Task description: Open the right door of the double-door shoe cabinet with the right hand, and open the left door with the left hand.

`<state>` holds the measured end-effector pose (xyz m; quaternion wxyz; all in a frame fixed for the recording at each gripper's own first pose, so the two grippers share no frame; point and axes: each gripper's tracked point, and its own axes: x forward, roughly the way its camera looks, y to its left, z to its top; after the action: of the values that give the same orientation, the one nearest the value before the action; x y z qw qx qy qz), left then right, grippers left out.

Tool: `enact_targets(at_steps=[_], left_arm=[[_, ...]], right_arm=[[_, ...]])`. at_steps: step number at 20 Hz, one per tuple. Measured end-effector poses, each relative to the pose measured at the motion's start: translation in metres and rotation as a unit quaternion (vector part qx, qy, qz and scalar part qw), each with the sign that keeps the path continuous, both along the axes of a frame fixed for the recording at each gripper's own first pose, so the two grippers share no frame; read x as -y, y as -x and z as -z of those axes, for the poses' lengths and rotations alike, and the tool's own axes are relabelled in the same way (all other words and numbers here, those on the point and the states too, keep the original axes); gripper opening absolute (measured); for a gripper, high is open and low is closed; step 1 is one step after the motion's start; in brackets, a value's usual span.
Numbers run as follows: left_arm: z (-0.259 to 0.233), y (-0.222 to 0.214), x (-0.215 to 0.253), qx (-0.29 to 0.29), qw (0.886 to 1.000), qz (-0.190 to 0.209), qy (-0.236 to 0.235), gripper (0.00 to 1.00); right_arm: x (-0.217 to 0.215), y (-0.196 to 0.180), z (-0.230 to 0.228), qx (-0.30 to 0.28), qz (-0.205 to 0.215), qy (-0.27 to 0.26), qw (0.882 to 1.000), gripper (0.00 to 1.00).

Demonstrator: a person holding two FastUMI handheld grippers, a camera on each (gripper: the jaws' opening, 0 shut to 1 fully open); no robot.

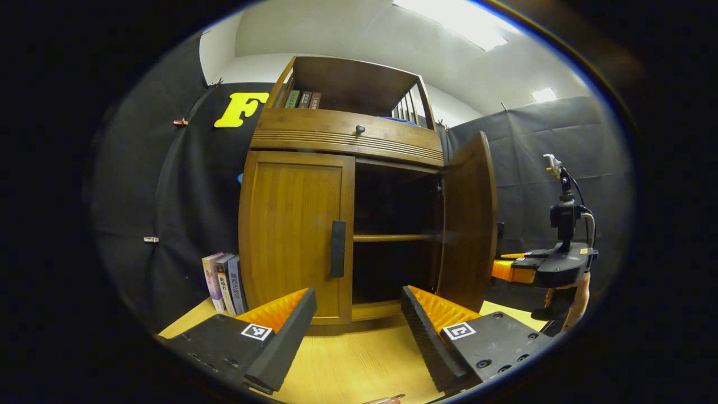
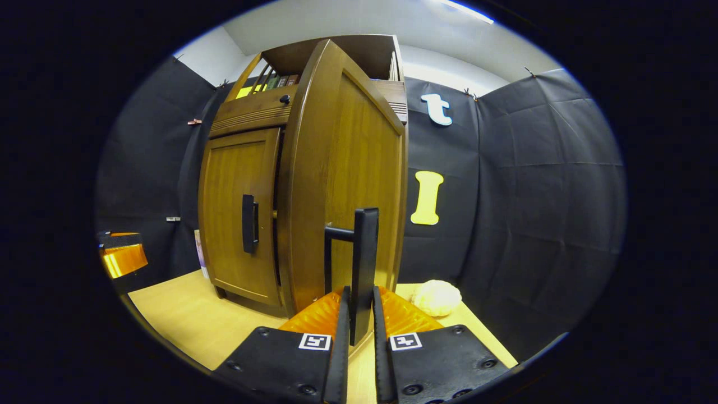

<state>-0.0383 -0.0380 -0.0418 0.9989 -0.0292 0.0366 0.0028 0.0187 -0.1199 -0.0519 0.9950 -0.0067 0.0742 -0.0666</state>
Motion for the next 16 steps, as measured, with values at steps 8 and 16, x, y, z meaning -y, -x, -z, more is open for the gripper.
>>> enact_targets(at_steps=[8, 16], left_arm=[[-0.007, -0.026, 0.007, 0.01, 1.0, 0.008, -0.013, 0.94], [0.005, -0.076, 0.003, 0.007, 1.0, 0.008, 0.008, 0.95]], right_arm=[[0.055, 0.021, -0.014, 0.012, 0.053, 0.001, 0.999, 0.18], [0.104, 0.05, -0.023, 0.018, 0.105, 0.036, 0.994, 0.13]])
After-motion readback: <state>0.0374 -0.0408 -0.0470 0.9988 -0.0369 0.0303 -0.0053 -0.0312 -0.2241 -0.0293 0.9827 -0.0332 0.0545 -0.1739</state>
